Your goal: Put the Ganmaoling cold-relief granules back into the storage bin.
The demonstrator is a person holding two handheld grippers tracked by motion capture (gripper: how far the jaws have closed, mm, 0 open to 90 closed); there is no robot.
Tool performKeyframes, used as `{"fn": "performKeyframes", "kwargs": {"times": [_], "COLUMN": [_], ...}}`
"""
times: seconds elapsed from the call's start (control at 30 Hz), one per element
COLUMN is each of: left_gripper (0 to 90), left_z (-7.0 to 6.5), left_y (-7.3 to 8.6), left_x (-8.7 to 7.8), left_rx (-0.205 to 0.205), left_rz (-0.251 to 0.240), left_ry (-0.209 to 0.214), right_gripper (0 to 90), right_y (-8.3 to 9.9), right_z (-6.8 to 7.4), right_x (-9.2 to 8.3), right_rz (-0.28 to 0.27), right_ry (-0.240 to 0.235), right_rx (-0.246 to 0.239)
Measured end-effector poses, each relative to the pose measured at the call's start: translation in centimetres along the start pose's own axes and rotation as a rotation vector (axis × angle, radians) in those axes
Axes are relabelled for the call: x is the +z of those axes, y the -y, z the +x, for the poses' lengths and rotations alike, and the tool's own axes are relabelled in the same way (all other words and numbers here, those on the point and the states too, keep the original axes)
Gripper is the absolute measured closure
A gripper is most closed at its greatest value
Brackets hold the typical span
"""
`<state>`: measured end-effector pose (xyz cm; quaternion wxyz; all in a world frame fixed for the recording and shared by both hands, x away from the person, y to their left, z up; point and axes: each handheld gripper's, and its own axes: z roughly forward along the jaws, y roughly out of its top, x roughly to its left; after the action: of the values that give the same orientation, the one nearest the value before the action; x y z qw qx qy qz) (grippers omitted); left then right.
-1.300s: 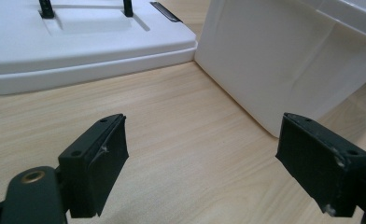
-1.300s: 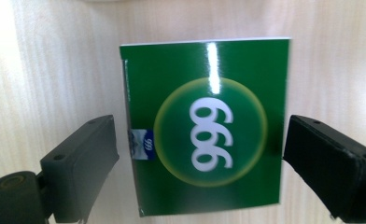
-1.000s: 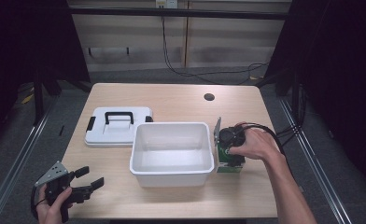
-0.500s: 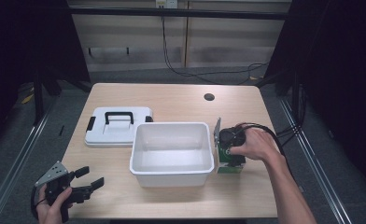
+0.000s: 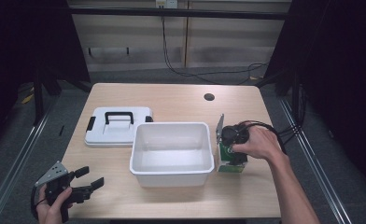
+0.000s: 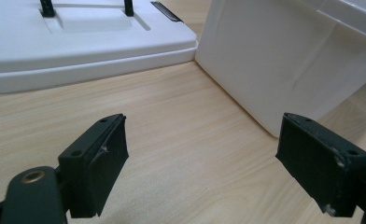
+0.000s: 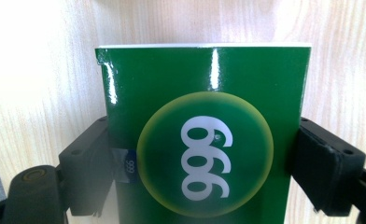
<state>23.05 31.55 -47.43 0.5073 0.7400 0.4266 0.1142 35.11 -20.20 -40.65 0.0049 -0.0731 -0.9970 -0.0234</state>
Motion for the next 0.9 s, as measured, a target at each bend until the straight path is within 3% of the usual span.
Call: {"fn": "performKeyframes", "kwargs": {"times": [0.17,0.3,0.9], "left_gripper": [15.9,15.9,15.9], "left_z": [0.0,0.0,0.0], "left_y": [0.0,0.0,0.0], "left_x": [0.0,0.0,0.0], "left_rx": [0.003,0.001,-0.002], "left_rz": [0.002,0.004,0.005], "left_ry": [0.001,0.001,-0.002], "right_gripper": [16.0,16.0,15.9], "right_y": [0.2,0.4,0.1], "right_z": [0.0,0.1,0.5], "right_x": [-0.5,-1.1,-3.9], "right_rz": [0.003,-0.023,-0.039], "right_ry": [-0.013,0.005,0.012], "right_rx": [0.008,-0.004,0.001]}}
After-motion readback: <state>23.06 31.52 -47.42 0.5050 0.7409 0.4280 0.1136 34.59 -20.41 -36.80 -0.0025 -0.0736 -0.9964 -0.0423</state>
